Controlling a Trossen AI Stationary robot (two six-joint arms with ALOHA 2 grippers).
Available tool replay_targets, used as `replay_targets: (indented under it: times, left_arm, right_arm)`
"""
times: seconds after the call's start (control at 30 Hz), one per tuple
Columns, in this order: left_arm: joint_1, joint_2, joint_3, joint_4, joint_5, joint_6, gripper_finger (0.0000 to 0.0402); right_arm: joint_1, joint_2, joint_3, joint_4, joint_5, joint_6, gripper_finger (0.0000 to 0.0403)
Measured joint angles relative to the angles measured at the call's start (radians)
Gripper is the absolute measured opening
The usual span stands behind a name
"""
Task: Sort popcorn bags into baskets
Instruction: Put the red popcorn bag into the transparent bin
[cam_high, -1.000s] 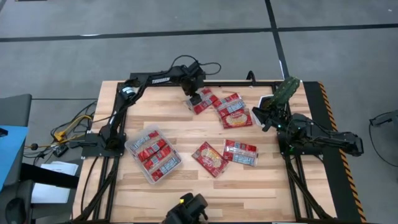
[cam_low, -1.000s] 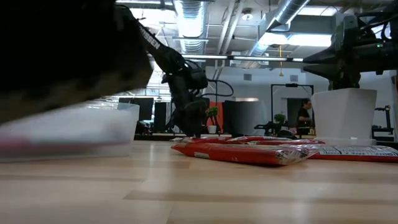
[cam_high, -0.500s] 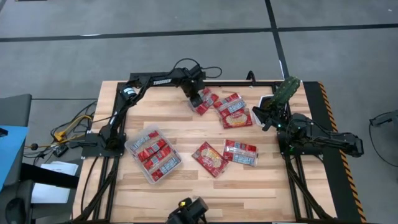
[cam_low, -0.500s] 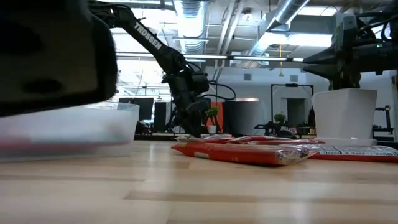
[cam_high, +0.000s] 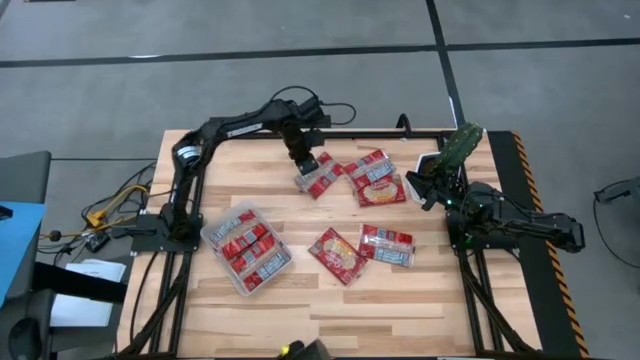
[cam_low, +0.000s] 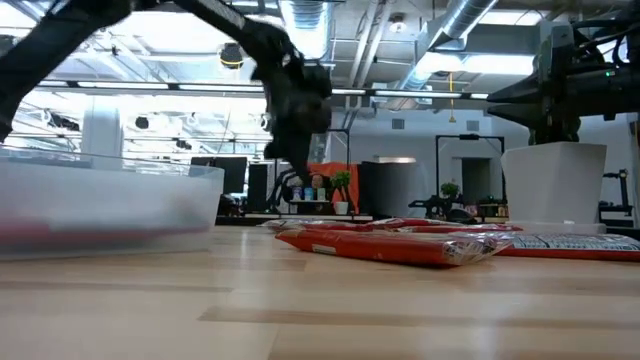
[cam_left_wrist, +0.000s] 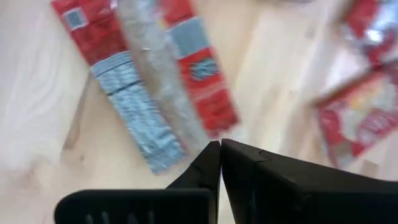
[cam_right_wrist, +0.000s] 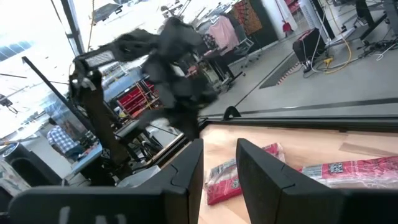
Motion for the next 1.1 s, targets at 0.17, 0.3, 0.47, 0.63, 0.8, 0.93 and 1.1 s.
replay_targets:
  times: [0.17,0.3,0.47,0.63,0.8,0.93,1.1]
  left_arm:
    - [-0.056,-0.143,-0.001,-0.064,-0.058,0.000,0.0000]
    - [-0.084,-0.213,-0.056,0.073,-0.207,-0.059,0.0008]
    - [-0.069,-0.185,-0.099,0.200,-0.174,-0.114,0.0069]
    - [-0.058,-0.095,-0.129,0.207,-0.240,-0.079,0.0167]
    - [-0.031,0.011,-0.130,0.217,-0.307,-0.098,0.0267]
    - [-0.020,0.083,-0.130,0.213,-0.309,-0.092,0.0318]
    - [-0.016,0.142,-0.129,0.212,-0.226,-0.089,0.0328]
  right_arm:
    - [0.002,0.000,0.000,0.002,0.000,0.000,0.0123]
    - [0.002,0.000,0.000,0.003,-0.001,0.001,0.0122]
    - [0.002,0.000,0.000,0.001,-0.002,0.001,0.0125]
    - [0.002,0.000,0.000,0.000,-0.003,0.001,0.0129]
    - [0.002,0.000,0.000,0.000,-0.003,-0.001,0.0128]
    - [0.002,0.000,0.000,0.000,-0.004,-0.003,0.0125]
    - [0.002,0.000,0.000,-0.001,-0.004,-0.004,0.0126]
